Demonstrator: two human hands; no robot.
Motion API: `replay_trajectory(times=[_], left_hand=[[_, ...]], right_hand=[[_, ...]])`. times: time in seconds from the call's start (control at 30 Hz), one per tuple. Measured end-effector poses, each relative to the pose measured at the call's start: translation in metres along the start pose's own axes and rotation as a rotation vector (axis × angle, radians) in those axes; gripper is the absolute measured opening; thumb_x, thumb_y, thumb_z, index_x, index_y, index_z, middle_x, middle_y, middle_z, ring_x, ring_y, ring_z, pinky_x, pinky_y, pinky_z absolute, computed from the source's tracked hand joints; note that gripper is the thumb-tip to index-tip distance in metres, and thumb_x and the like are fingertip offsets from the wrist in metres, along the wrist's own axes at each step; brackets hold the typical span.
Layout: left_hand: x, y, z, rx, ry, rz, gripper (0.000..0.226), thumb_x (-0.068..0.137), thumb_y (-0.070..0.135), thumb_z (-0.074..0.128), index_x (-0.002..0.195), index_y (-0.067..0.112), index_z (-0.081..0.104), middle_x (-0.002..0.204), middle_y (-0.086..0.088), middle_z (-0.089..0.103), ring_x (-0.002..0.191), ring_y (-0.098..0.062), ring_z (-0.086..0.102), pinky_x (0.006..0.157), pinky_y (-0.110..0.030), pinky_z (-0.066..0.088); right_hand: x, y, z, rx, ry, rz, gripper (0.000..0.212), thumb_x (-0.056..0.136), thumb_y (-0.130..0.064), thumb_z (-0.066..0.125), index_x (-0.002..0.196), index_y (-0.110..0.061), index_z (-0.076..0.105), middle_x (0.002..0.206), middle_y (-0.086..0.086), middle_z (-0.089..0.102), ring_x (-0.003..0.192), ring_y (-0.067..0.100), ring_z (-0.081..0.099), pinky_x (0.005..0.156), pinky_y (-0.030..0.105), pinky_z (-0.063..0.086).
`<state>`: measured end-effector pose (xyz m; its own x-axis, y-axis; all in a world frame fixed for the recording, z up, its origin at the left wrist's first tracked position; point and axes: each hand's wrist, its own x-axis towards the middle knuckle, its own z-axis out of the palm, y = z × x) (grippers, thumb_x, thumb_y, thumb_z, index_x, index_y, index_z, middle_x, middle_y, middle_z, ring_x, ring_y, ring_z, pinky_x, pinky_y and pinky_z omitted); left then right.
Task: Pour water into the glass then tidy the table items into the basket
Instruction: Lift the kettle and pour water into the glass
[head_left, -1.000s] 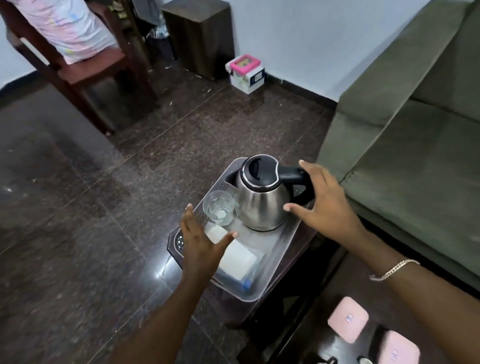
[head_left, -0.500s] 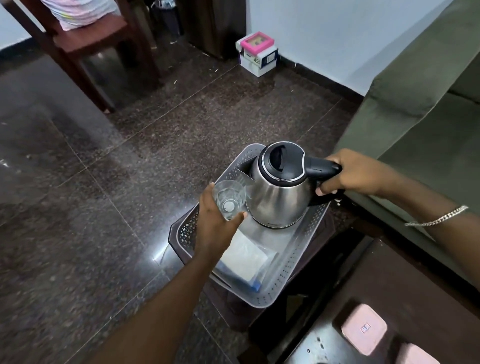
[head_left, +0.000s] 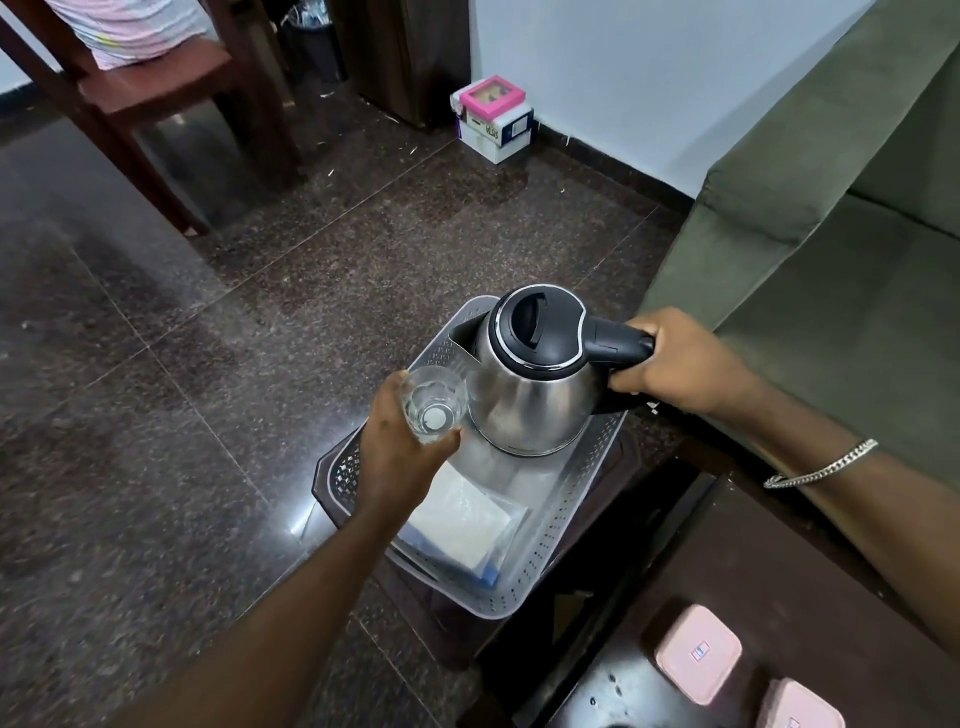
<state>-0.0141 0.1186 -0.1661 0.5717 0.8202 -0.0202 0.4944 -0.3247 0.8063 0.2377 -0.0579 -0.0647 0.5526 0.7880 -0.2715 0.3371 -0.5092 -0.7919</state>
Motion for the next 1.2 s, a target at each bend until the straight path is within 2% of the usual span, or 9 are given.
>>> replay_trajectory(times=[0.17, 0.27, 0.33, 0.43, 0.57, 0.67, 0.87, 1.03, 1.2], left_hand=[[-0.009, 0.026, -0.012, -0.012, -0.021, 0.084, 0.088, 0.068, 0.029, 0.095, 0.141, 0.021, 0.047, 0.129, -0.001, 0.063, 0.114, -0.024, 0.064, 0.096, -0.048, 0.055], [-0.019, 0.05, -0.015, -0.019, -0.066, 0.132, 0.089, 0.067, 0.033, 0.096, 0.141, 0.022, 0.047, 0.132, -0.001, 0.062, 0.119, -0.025, 0.063, 0.097, -0.052, 0.055], [-0.032, 0.071, -0.012, -0.014, -0.116, 0.163, 0.091, 0.067, 0.035, 0.097, 0.142, 0.024, 0.046, 0.136, 0.001, 0.061, 0.123, -0.022, 0.062, 0.098, -0.051, 0.055], [-0.058, 0.103, 0.004, -0.024, -0.197, 0.214, 0.094, 0.065, 0.036, 0.097, 0.143, 0.027, 0.045, 0.136, 0.008, 0.061, 0.122, -0.014, 0.062, 0.099, -0.043, 0.056], [-0.099, 0.134, 0.045, -0.043, -0.322, 0.287, 0.093, 0.062, 0.027, 0.099, 0.14, 0.027, 0.047, 0.128, 0.009, 0.066, 0.114, -0.01, 0.066, 0.099, -0.03, 0.052], [-0.13, 0.15, 0.083, -0.071, -0.47, 0.334, 0.092, 0.064, 0.024, 0.098, 0.142, 0.023, 0.049, 0.133, 0.009, 0.064, 0.121, -0.005, 0.062, 0.104, -0.016, 0.043], [-0.245, 0.166, 0.181, -0.131, -0.743, 0.33, 0.094, 0.064, 0.03, 0.092, 0.145, 0.027, 0.045, 0.139, 0.017, 0.053, 0.125, 0.012, 0.05, 0.103, -0.002, 0.031], [-0.32, 0.165, 0.246, -0.109, -0.896, 0.315, 0.094, 0.064, 0.023, 0.087, 0.148, 0.021, 0.044, 0.142, 0.01, 0.056, 0.126, -0.011, 0.055, 0.106, -0.023, 0.041], [-0.368, 0.156, 0.291, -0.024, -0.991, 0.273, 0.092, 0.069, 0.014, 0.085, 0.15, 0.023, 0.041, 0.144, 0.01, 0.055, 0.129, -0.012, 0.054, 0.097, -0.01, 0.032]], right_hand=[[-0.032, -0.02, -0.033, 0.014, 0.064, -0.062, 0.016, 0.059, -0.011, 0.072, 0.072, -0.006, 0.064, 0.057, 0.012, 0.059, 0.054, 0.015, 0.054, 0.055, 0.031, 0.042], [-0.061, -0.028, -0.062, -0.021, 0.095, -0.113, 0.014, 0.057, -0.015, 0.074, 0.067, -0.015, 0.065, 0.055, -0.002, 0.059, 0.052, 0.011, 0.053, 0.053, 0.028, 0.041], [-0.086, -0.028, -0.087, -0.053, 0.12, -0.138, 0.017, 0.06, -0.011, 0.078, 0.069, -0.01, 0.063, 0.055, -0.006, 0.055, 0.052, 0.008, 0.05, 0.053, 0.027, 0.037], [-0.135, -0.019, -0.126, -0.1, 0.182, -0.139, 0.025, 0.063, -0.004, 0.083, 0.066, -0.007, 0.058, 0.058, -0.006, 0.047, 0.054, 0.006, 0.041, 0.052, 0.027, 0.032], [-0.205, -0.001, -0.17, -0.152, 0.253, -0.072, 0.024, 0.056, -0.024, 0.08, 0.061, -0.02, 0.057, 0.051, -0.014, 0.044, 0.047, -0.001, 0.038, 0.044, 0.016, 0.028], [-0.263, 0.025, -0.192, -0.168, 0.281, -0.006, 0.034, 0.06, -0.014, 0.083, 0.054, -0.029, 0.053, 0.047, -0.016, 0.042, 0.042, 0.0, 0.038, 0.042, 0.009, 0.025], [-0.381, 0.089, -0.23, -0.315, 0.244, 0.169, 0.03, 0.062, -0.011, 0.076, 0.058, -0.035, 0.058, 0.05, -0.012, 0.049, 0.045, 0.0, 0.041, 0.043, 0.015, 0.029], [-0.448, 0.137, -0.251, -0.522, 0.152, 0.263, 0.046, 0.062, -0.002, 0.079, 0.055, -0.035, 0.048, 0.046, -0.006, 0.042, 0.046, 0.009, 0.038, 0.044, 0.018, 0.029], [-0.491, 0.168, -0.252, -0.647, 0.132, 0.267, 0.019, 0.056, -0.016, 0.065, 0.059, -0.023, 0.048, 0.046, -0.005, 0.044, 0.047, 0.012, 0.042, 0.044, 0.022, 0.032]])
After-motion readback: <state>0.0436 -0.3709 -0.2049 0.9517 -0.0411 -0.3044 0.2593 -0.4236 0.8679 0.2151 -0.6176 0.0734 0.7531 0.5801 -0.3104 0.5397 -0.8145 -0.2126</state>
